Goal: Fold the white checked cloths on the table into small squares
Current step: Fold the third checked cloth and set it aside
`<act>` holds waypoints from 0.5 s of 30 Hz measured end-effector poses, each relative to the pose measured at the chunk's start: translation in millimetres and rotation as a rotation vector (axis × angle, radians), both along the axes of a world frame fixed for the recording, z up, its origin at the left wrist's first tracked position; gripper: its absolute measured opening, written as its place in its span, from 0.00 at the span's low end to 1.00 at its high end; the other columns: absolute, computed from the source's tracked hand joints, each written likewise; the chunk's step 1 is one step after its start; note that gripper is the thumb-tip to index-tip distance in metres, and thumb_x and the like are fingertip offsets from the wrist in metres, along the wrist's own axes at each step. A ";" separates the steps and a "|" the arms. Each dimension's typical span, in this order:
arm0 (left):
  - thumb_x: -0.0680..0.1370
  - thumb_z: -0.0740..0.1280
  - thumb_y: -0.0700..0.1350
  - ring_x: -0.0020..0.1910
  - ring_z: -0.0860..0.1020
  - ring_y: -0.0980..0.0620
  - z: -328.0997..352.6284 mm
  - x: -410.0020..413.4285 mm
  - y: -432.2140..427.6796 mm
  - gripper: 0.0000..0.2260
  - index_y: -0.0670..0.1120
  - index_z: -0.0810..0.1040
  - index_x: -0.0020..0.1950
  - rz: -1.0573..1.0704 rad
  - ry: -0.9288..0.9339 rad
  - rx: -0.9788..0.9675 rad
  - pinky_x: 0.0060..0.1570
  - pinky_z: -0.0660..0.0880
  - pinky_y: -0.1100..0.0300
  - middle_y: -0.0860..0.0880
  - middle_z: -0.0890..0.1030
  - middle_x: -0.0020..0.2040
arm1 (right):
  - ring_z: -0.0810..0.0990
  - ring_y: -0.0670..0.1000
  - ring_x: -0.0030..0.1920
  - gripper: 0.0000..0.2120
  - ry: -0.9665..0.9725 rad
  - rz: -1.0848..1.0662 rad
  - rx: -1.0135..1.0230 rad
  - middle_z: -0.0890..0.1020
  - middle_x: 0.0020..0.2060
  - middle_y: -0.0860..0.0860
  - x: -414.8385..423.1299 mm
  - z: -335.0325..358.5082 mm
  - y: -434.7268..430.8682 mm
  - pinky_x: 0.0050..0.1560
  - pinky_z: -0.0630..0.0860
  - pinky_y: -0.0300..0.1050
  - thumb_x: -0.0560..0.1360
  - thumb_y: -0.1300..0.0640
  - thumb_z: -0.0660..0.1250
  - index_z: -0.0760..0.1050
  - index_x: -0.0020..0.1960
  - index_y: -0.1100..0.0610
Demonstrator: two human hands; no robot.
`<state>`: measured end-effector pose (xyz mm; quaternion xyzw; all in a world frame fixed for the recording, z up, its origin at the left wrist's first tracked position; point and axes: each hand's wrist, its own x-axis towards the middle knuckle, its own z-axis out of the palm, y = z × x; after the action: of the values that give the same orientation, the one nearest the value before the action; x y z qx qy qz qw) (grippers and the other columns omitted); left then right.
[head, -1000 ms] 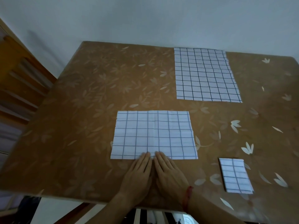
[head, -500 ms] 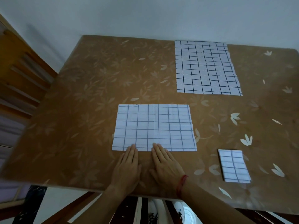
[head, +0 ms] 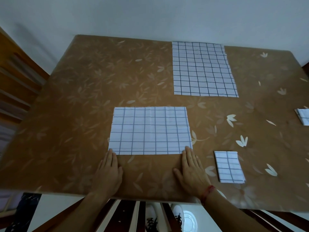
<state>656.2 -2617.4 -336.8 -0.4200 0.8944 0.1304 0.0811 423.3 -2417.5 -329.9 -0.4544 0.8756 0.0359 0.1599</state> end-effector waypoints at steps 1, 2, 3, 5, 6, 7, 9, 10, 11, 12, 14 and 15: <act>0.74 0.39 0.57 0.76 0.57 0.44 0.7 -0.8 0.7 0.37 0.36 0.57 0.75 0.005 -0.001 0.002 0.71 0.56 0.51 0.39 0.56 0.77 | 0.66 0.62 0.72 0.37 -0.001 -0.011 0.000 0.66 0.72 0.64 -0.7 -1.0 1.9 0.68 0.63 0.55 0.79 0.38 0.47 0.64 0.73 0.68; 0.74 0.39 0.57 0.76 0.57 0.44 2.3 -1.5 1.3 0.37 0.36 0.57 0.75 0.011 -0.004 0.005 0.71 0.56 0.51 0.39 0.56 0.77 | 0.64 0.63 0.73 0.39 -0.010 -0.022 0.002 0.64 0.73 0.64 -1.1 -1.6 2.9 0.69 0.62 0.56 0.80 0.37 0.42 0.63 0.73 0.68; 0.74 0.39 0.57 0.75 0.58 0.44 3.9 -1.7 1.5 0.37 0.36 0.58 0.75 0.016 -0.005 0.008 0.71 0.56 0.51 0.39 0.57 0.76 | 0.63 0.63 0.74 0.41 -0.014 -0.032 -0.003 0.63 0.73 0.65 -1.4 -1.8 3.1 0.69 0.61 0.56 0.79 0.36 0.38 0.62 0.74 0.68; 0.74 0.40 0.57 0.75 0.60 0.43 5.9 -1.4 1.6 0.36 0.36 0.59 0.75 0.019 -0.003 0.011 0.71 0.58 0.51 0.38 0.59 0.76 | 0.62 0.63 0.74 0.43 -0.007 -0.047 -0.009 0.62 0.74 0.65 -1.5 -1.5 2.5 0.70 0.60 0.56 0.78 0.36 0.35 0.61 0.74 0.68; 0.75 0.41 0.56 0.74 0.60 0.43 6.9 -1.3 2.0 0.35 0.36 0.60 0.74 0.024 0.006 0.014 0.70 0.58 0.51 0.38 0.59 0.76 | 0.63 0.63 0.74 0.43 -0.008 -0.050 -0.009 0.63 0.74 0.65 -1.2 -1.0 2.2 0.70 0.60 0.56 0.78 0.36 0.34 0.61 0.74 0.68; 0.75 0.42 0.56 0.74 0.60 0.43 8.7 -1.8 2.2 0.35 0.36 0.60 0.74 0.036 0.018 0.026 0.71 0.58 0.51 0.39 0.59 0.76 | 0.63 0.63 0.74 0.43 -0.016 -0.052 -0.012 0.63 0.73 0.65 -0.6 -0.3 2.1 0.70 0.60 0.56 0.78 0.36 0.34 0.61 0.73 0.68; 0.78 0.48 0.53 0.73 0.62 0.44 15.2 -6.1 2.5 0.30 0.36 0.63 0.74 0.094 0.058 0.071 0.71 0.58 0.53 0.40 0.61 0.76 | 0.63 0.63 0.74 0.42 -0.036 -0.059 -0.023 0.63 0.73 0.65 0.3 1.4 1.1 0.70 0.60 0.57 0.79 0.36 0.35 0.61 0.74 0.68; 0.79 0.53 0.51 0.72 0.64 0.44 18.5 -9.2 1.5 0.26 0.36 0.66 0.72 0.132 0.098 0.088 0.70 0.60 0.53 0.40 0.63 0.75 | 0.65 0.63 0.73 0.40 -0.034 -0.064 -0.025 0.65 0.73 0.65 0.2 3.0 -0.2 0.69 0.62 0.57 0.79 0.37 0.39 0.62 0.73 0.69; 0.80 0.57 0.47 0.70 0.66 0.44 21.3 -12.5 -0.4 0.22 0.36 0.68 0.70 0.165 0.146 0.097 0.69 0.62 0.52 0.40 0.66 0.73 | 0.68 0.63 0.71 0.38 -0.027 -0.070 -0.024 0.68 0.71 0.64 -0.5 4.7 -1.5 0.68 0.65 0.58 0.79 0.38 0.44 0.65 0.72 0.68; 0.79 0.61 0.44 0.68 0.68 0.44 24.1 -16.3 -2.7 0.19 0.36 0.70 0.68 0.186 0.184 0.092 0.67 0.64 0.52 0.40 0.69 0.70 | 0.72 0.62 0.68 0.36 -0.025 -0.079 -0.019 0.72 0.69 0.64 -1.4 8.4 -3.8 0.65 0.70 0.58 0.77 0.39 0.49 0.68 0.70 0.68; 0.78 0.64 0.44 0.66 0.69 0.44 26.4 -25.8 -7.1 0.18 0.38 0.72 0.66 0.167 0.201 0.038 0.65 0.66 0.51 0.41 0.72 0.67 | 0.79 0.61 0.61 0.33 -0.020 -0.093 -0.041 0.77 0.63 0.62 -5.2 16.1 -9.2 0.57 0.77 0.57 0.74 0.41 0.53 0.73 0.66 0.66; 0.79 0.63 0.45 0.66 0.68 0.45 26.5 -32.6 -8.4 0.18 0.39 0.72 0.66 0.135 0.198 0.010 0.66 0.65 0.51 0.42 0.72 0.67 | 0.80 0.60 0.58 0.32 -0.019 -0.104 -0.075 0.79 0.61 0.60 -8.0 18.9 -11.6 0.55 0.77 0.57 0.74 0.41 0.54 0.74 0.65 0.64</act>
<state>623.6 -2625.8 -310.3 -0.4641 0.8670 0.1810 -0.0142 415.4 -2429.2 -311.0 -0.4144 0.8971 -0.0097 0.1526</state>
